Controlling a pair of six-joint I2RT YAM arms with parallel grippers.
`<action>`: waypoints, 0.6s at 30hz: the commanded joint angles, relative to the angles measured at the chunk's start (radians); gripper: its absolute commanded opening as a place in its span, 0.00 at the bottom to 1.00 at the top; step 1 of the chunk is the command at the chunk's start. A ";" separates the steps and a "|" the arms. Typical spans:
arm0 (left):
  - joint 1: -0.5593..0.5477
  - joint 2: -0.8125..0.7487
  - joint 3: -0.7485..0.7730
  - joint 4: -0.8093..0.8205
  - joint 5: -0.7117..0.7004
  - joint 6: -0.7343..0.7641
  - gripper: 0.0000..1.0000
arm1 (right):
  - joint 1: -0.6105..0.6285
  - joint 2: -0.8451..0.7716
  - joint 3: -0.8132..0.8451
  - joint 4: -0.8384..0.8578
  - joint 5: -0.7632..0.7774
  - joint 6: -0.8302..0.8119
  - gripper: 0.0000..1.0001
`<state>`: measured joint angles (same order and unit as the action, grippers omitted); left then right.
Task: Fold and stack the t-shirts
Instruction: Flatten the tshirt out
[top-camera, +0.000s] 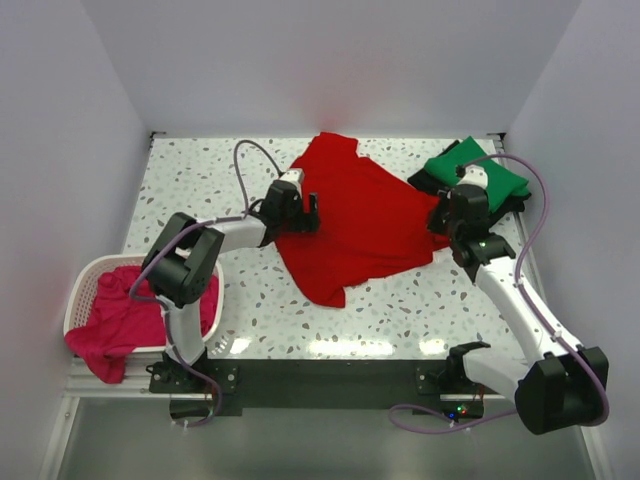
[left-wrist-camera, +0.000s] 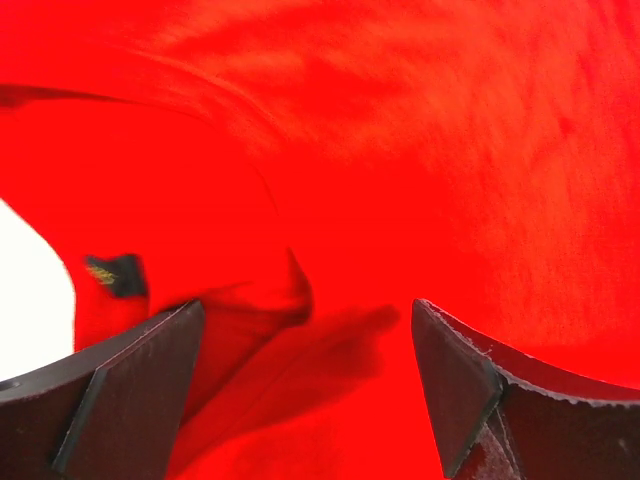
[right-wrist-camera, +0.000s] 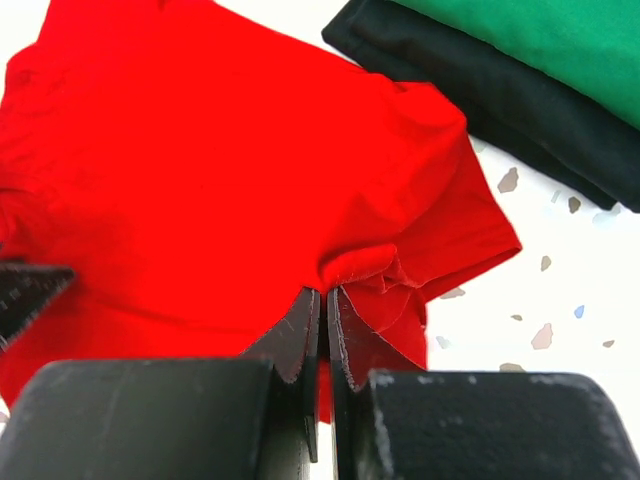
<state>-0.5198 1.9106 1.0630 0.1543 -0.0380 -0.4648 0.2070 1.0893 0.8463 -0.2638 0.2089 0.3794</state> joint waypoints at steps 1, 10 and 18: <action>0.084 0.060 0.029 -0.021 0.027 -0.020 0.90 | -0.003 0.012 -0.004 0.060 -0.020 0.013 0.00; 0.213 0.205 0.303 -0.114 0.056 0.018 0.90 | -0.001 0.096 0.016 0.090 -0.077 0.015 0.00; 0.271 0.266 0.546 -0.251 -0.017 0.054 0.90 | -0.001 0.161 0.033 0.095 -0.101 0.010 0.00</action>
<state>-0.2604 2.2070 1.5520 -0.0204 -0.0025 -0.4503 0.2070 1.2457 0.8463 -0.2157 0.1326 0.3832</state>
